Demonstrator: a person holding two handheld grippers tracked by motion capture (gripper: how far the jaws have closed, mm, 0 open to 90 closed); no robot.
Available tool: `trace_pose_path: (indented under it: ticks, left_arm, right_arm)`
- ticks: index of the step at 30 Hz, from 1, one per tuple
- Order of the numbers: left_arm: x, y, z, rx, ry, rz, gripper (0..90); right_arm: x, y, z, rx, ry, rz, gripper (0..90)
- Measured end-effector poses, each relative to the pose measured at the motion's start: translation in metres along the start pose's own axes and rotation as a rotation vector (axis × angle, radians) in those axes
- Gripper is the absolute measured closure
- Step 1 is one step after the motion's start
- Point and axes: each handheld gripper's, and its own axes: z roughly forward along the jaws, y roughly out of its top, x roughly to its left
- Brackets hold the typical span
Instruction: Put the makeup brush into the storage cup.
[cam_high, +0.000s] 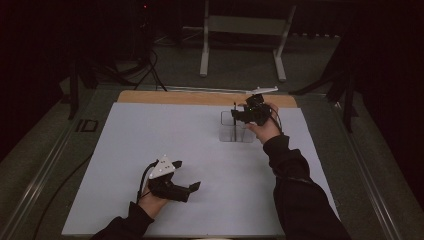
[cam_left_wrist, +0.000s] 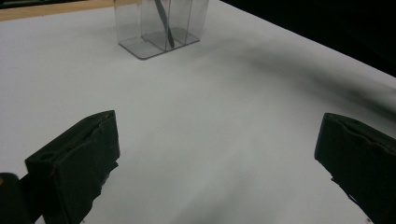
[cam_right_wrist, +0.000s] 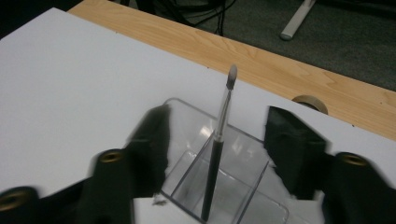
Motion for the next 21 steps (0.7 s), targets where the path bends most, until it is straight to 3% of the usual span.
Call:
trace_pose_path:
  ticks: [9,11,13,15,21]
  left_arm:
    - [0.0,0.0,0.002,0.01,-0.005,-0.001,1.3]
    - [-0.001,-0.001,0.002,0.014,-0.007,0.001,1.3]
    - [-0.001,-0.001,0.002,0.014,-0.008,0.002,1.3]
    - [0.0,0.0,0.002,0.013,-0.007,0.003,1.3]
    - [-0.001,-0.002,0.004,0.032,-0.015,0.004,1.3]
  right_arm:
    - [0.004,0.001,-0.01,-0.006,-0.013,0.001,25.4]
    - [0.004,0.001,-0.012,0.003,0.011,0.001,17.3]
    - [0.004,-0.001,-0.015,0.008,0.068,-0.016,9.5]
    - [0.006,-0.002,-0.018,0.003,0.051,-0.023,9.5]
    - [0.008,-0.008,-0.027,-0.016,0.065,-0.046,9.7]
